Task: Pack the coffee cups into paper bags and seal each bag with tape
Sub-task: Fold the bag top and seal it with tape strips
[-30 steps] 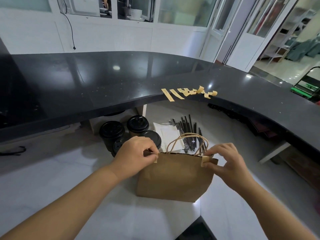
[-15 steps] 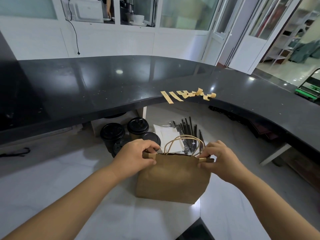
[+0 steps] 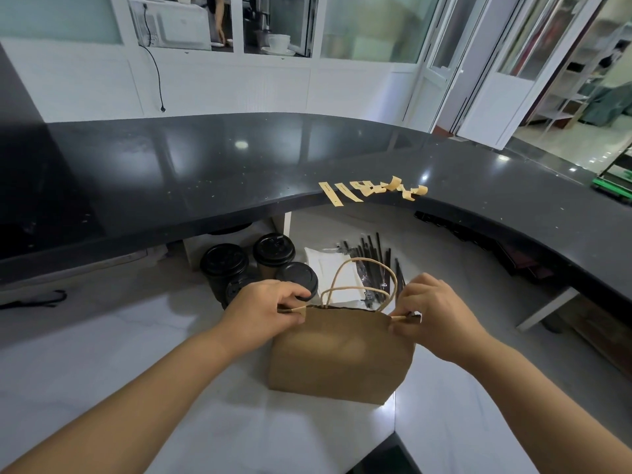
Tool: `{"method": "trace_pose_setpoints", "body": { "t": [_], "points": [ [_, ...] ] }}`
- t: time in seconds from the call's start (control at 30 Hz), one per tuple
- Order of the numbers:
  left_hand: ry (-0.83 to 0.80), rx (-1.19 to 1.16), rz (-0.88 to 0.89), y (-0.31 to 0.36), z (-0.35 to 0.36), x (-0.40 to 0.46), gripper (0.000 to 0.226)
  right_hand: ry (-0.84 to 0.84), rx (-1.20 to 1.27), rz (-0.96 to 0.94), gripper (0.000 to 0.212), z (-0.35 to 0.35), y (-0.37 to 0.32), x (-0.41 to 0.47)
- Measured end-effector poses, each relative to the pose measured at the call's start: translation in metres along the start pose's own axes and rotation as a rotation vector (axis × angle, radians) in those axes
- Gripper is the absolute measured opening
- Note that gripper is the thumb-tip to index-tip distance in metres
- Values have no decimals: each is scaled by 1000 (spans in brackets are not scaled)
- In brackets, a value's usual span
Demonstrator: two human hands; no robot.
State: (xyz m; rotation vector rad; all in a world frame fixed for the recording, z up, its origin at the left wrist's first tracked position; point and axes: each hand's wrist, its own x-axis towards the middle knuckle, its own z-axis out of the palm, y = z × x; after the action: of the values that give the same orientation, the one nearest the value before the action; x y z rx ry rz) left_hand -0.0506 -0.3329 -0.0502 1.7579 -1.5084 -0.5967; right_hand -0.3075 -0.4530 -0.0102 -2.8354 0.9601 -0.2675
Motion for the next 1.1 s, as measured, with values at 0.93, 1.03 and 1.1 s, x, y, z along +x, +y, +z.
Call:
{"method": "trace_pose_setpoints", "body": {
  "t": [0.93,1.03,1.1],
  "points": [
    [-113,99,31,7,-8,6,35,-112,379,126,21,2,7,4],
    [-157,87,61,3,-16,6,31,-184,409,153,56,-3,14,0],
    [-155,-10,77,-1,-21,5,35,-218,482,202,79,-4,18,-4]
  ]
}}
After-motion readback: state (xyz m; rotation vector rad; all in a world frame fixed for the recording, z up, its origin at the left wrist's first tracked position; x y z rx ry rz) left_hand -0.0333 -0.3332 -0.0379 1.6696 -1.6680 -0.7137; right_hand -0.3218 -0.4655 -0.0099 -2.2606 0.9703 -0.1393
